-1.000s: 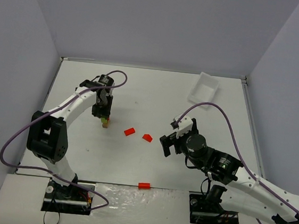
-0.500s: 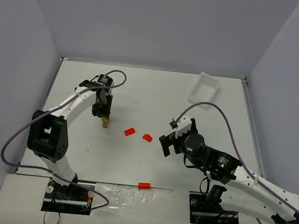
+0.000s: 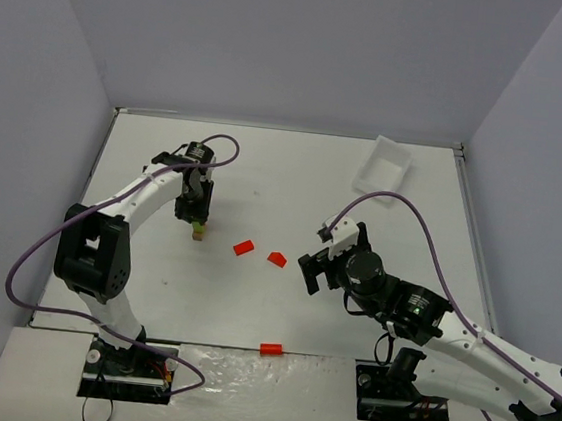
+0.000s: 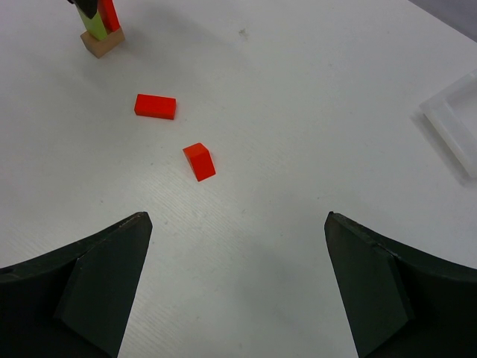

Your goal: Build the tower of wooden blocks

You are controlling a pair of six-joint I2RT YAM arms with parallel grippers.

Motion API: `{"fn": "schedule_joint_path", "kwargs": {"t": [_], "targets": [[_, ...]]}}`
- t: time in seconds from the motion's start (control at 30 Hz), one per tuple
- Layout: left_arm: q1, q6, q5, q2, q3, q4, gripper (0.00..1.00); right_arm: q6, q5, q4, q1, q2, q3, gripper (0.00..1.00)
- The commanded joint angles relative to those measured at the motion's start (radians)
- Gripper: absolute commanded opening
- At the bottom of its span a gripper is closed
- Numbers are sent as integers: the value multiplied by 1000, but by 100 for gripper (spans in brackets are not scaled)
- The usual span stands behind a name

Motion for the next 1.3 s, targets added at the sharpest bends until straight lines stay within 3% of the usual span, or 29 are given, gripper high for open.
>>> {"fn": "schedule_joint_path", "kwargs": {"t": [0.0, 0.6, 0.97, 1.27], "targets": [[9, 3, -8, -11, 11, 18, 0, -5, 24, 39, -11, 12, 27, 100], [9, 16, -15, -1, 18, 18, 2, 1, 20, 38, -11, 20, 27, 100], [9, 24, -15, -2, 23, 16, 12, 3, 12, 39, -13, 30, 28, 100], [9, 23, -15, -1, 23, 16, 13, 6, 7, 39, -14, 33, 28, 100]]}}
